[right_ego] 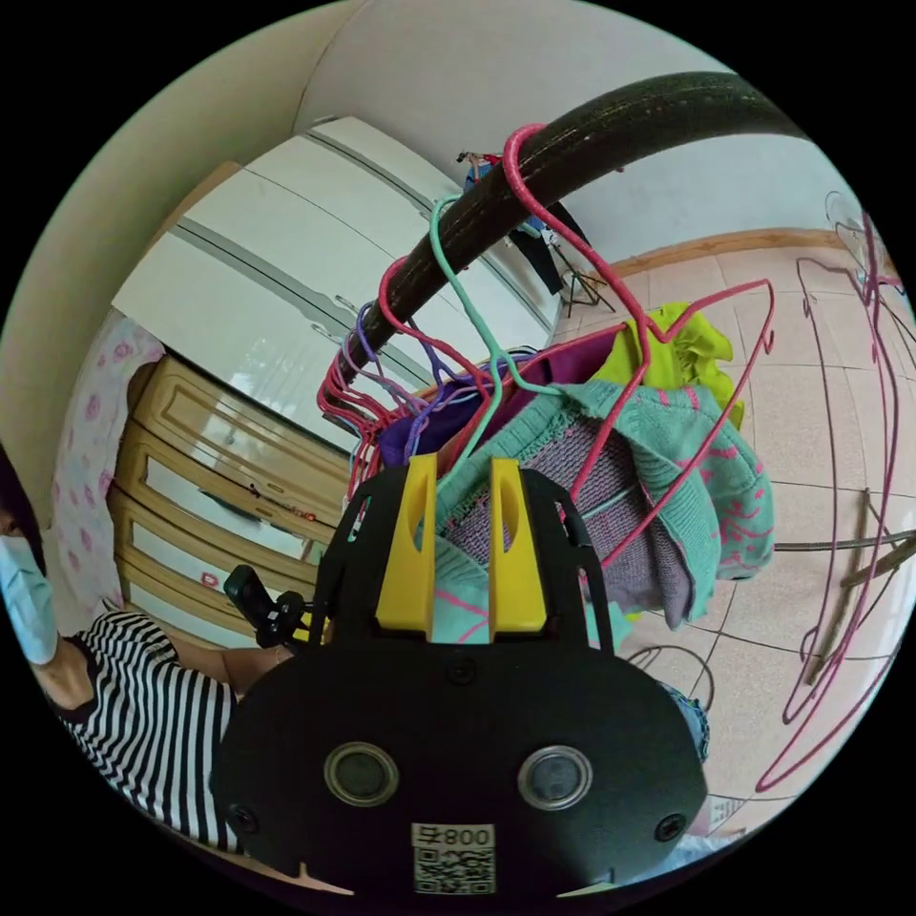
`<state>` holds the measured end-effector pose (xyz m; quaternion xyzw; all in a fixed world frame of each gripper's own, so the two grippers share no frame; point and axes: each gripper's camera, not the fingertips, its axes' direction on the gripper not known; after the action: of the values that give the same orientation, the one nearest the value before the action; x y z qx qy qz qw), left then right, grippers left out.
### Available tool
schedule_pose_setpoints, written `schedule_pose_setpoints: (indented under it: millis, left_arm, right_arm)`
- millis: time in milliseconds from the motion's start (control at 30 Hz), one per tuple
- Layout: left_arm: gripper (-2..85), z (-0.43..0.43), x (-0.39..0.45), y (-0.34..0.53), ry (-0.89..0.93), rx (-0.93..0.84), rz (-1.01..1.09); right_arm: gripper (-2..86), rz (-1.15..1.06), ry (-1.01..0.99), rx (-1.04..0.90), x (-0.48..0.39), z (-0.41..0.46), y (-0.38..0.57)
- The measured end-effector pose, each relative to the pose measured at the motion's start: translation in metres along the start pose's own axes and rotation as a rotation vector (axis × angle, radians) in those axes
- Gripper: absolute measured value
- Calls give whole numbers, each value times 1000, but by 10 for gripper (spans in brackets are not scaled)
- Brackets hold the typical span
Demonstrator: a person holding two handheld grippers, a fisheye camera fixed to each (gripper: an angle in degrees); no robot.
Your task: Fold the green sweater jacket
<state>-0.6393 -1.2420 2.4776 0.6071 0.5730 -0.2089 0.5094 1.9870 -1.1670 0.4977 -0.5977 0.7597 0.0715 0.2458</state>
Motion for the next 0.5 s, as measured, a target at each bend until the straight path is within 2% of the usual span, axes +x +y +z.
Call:
schedule_pose_setpoints:
  millis: [500]
  left_arm:
    - [29,-3,-44,100,72,-56,-4]
  right_arm:
    - [26,49,-36,-43,92,44,15]
